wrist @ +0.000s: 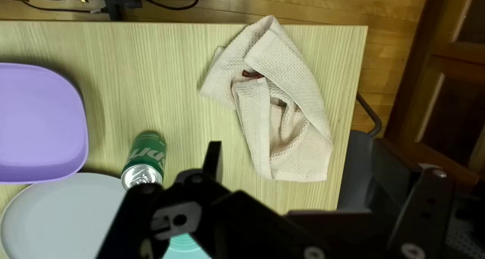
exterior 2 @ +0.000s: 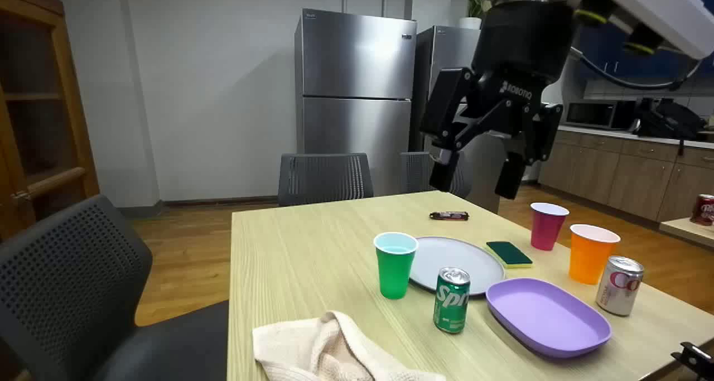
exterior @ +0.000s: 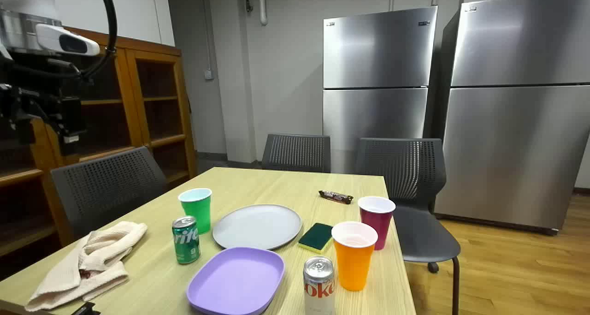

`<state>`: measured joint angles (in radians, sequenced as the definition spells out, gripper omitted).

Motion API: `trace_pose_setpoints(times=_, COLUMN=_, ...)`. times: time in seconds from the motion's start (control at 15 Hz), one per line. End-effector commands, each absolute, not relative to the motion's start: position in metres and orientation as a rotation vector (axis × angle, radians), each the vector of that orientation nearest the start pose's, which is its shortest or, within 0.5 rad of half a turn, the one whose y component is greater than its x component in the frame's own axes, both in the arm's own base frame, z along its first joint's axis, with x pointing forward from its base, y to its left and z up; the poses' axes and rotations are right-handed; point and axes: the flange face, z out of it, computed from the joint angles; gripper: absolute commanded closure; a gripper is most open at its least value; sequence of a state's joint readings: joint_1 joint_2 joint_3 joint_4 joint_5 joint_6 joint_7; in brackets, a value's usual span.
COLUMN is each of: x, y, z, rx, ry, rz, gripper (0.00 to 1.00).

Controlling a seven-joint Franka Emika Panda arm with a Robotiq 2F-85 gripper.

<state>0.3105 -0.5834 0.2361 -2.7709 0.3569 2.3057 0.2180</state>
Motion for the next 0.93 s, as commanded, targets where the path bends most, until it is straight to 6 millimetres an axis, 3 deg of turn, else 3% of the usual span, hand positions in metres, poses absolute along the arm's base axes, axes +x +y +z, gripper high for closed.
trace_pose_setpoints(times=0.0, x=0.305, y=0.186, z=0.387, rx=-2.959, ry=-0.107, rz=-0.082, gripper=0.0)
trace_pose_setpoints(times=0.67, x=0.305, y=0.186, z=0.387, rx=-2.959, ry=-0.107, rz=-0.082, gripper=0.0)
trace_pose_setpoints(times=0.87, x=0.316, y=0.178, z=0.378, rx=-2.969, ry=-0.118, rz=-0.102, gripper=0.0)
